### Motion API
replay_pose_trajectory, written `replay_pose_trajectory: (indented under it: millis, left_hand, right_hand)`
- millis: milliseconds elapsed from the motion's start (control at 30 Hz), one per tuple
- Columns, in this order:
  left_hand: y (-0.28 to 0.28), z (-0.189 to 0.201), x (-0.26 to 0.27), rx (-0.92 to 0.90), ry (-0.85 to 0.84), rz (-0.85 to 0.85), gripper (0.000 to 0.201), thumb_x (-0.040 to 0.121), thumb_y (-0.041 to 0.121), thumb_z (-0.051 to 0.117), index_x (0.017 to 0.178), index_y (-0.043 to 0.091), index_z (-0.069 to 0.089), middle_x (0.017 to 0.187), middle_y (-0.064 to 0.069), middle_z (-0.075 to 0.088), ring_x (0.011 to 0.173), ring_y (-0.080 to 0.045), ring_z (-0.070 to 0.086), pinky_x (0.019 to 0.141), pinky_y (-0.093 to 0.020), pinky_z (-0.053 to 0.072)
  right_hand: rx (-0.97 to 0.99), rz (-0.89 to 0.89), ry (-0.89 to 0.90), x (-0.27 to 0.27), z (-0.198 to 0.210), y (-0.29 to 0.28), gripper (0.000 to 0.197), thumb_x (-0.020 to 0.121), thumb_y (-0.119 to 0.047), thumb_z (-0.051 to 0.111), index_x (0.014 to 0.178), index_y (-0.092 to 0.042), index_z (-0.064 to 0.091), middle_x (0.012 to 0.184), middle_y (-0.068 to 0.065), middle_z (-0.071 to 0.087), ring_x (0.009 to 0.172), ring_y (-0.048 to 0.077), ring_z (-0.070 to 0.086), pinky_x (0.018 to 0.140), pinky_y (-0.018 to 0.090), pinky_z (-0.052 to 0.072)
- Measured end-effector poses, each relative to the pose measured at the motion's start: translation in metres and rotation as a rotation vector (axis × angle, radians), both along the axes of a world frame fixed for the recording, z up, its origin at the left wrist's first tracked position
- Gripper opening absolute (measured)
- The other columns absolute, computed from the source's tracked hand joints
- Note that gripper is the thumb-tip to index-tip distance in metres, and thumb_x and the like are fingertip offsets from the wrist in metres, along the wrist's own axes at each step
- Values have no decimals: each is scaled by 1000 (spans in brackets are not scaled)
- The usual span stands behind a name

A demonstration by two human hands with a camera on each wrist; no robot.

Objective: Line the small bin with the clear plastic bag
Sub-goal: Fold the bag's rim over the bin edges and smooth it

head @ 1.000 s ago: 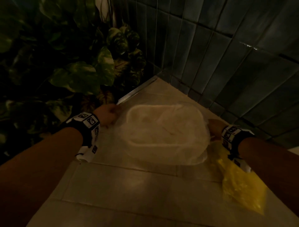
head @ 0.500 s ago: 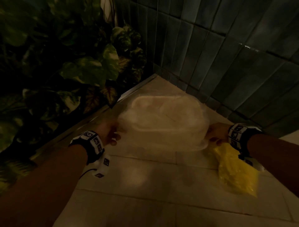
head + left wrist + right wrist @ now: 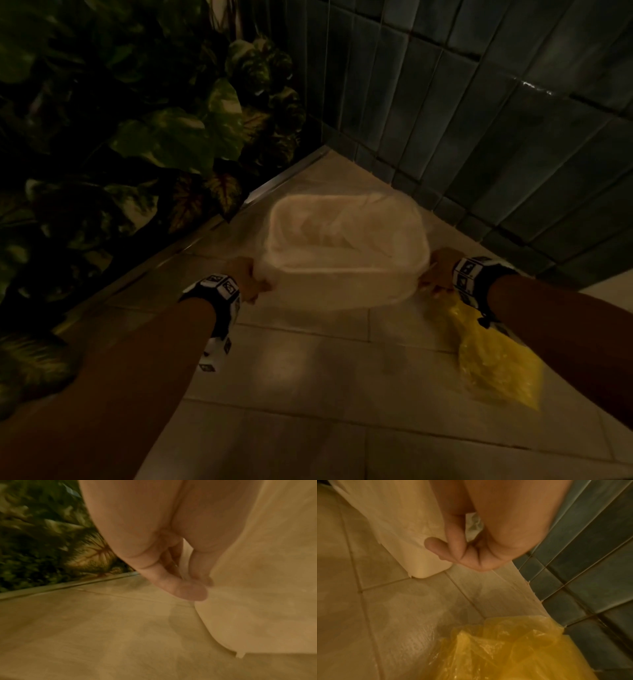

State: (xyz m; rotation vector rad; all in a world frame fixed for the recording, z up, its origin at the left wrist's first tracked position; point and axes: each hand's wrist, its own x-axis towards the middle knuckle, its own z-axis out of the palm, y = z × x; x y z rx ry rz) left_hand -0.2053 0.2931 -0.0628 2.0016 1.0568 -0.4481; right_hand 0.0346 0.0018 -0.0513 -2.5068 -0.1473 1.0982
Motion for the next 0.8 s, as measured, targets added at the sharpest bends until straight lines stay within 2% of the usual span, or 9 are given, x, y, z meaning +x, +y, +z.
replay_pose_trajectory:
  millis: [133,267,333,400,533,600,667,733,800]
  left_hand:
    - [-4,-18,13,19,-15,74,45,81,16,73,122,3,60,106,-21,70,89,-35,70,81,-48,58]
    - [-6,-29,20,-15,-2,129,49,82,17,74,125,4,56,101,-17,66,77,-31,65,74,-42,59]
    - [-3,-27,24,-22,45,76,50,83,20,73,127,6,55,89,-11,63,68,-24,61,62,-35,56]
    - [3,-21,24,-100,66,30,59,81,21,75,133,9,50,98,-13,62,78,-27,63,71,-41,58]
    - [39,5,13,-189,101,-46,86,74,14,81,145,23,33,105,3,54,84,-17,58,68,-37,57]
    - [58,25,8,-28,172,-175,86,70,13,84,143,21,38,118,0,55,101,-25,59,82,-39,55]
    - [69,48,12,284,197,-347,66,77,11,77,136,12,49,135,-11,52,119,-30,54,100,-38,46]
    - [66,78,22,492,6,-355,41,82,12,67,122,10,60,124,-13,61,112,-30,58,96,-37,47]
    - [46,113,36,576,-260,-278,26,84,21,65,110,15,63,107,-9,66,96,-26,61,83,-32,49]
  right_hand:
    - [18,7,17,5,-20,5,32,90,-9,61,120,2,58,94,14,67,77,26,68,58,34,60]
    - [75,-7,80,8,-35,10,36,90,-15,64,124,-4,58,110,18,68,95,34,68,82,51,57]
    - [83,-8,113,11,-36,12,37,89,-14,64,125,-6,57,102,14,68,85,31,69,75,47,59]
    - [41,23,133,16,-28,11,37,90,-15,62,127,-11,54,90,6,67,70,24,68,57,33,57]
    - [133,-143,76,39,3,0,36,98,-10,45,134,-13,45,118,20,61,71,31,64,43,24,53]
    - [146,-138,-59,53,22,-5,34,97,-7,47,131,-8,48,112,23,63,56,27,62,32,22,47]
    - [97,-21,-300,59,49,-2,30,92,-20,58,120,-10,58,108,20,67,68,30,66,50,31,56]
    - [107,84,-542,50,86,7,26,88,-33,61,107,-16,66,101,6,69,87,27,66,76,35,56]
    - [258,153,-616,29,122,23,20,87,-33,62,100,-20,69,91,-2,65,85,17,62,77,27,49]
